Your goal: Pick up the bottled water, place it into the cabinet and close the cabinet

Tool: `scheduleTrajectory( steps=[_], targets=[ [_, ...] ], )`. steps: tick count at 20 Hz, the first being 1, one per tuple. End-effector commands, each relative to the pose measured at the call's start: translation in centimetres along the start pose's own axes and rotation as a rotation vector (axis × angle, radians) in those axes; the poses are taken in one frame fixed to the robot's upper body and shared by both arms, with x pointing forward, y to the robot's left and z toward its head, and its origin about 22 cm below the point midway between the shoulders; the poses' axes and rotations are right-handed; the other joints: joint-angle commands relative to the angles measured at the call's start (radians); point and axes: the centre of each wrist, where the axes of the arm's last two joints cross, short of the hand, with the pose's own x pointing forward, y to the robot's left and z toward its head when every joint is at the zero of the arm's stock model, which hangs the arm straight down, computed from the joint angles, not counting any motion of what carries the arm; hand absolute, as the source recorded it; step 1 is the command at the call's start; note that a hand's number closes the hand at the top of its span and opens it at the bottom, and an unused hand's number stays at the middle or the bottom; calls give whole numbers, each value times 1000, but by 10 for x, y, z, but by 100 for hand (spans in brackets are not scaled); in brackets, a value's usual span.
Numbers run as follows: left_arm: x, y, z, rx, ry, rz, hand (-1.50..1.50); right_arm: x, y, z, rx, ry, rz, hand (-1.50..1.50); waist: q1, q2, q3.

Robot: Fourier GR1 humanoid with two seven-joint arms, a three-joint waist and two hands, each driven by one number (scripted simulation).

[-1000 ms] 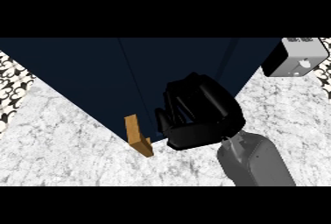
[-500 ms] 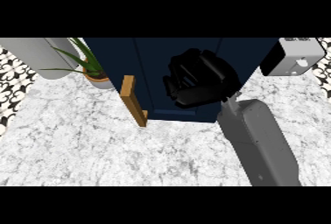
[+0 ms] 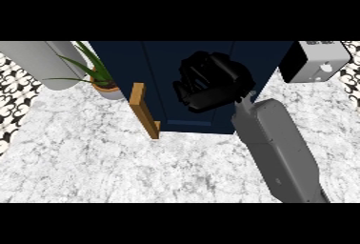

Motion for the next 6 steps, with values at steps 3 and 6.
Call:
scheduleTrajectory(
  steps=[3,6],
  targets=[
    [-7,8,3,-4,18,13,-150,16,2,-38,46,31,-59,150,36,31,-21],
    [0,1,-12,-37,22,19,-150,17,10,-46,33,8,-44,150,39,34,-21]
  ],
)
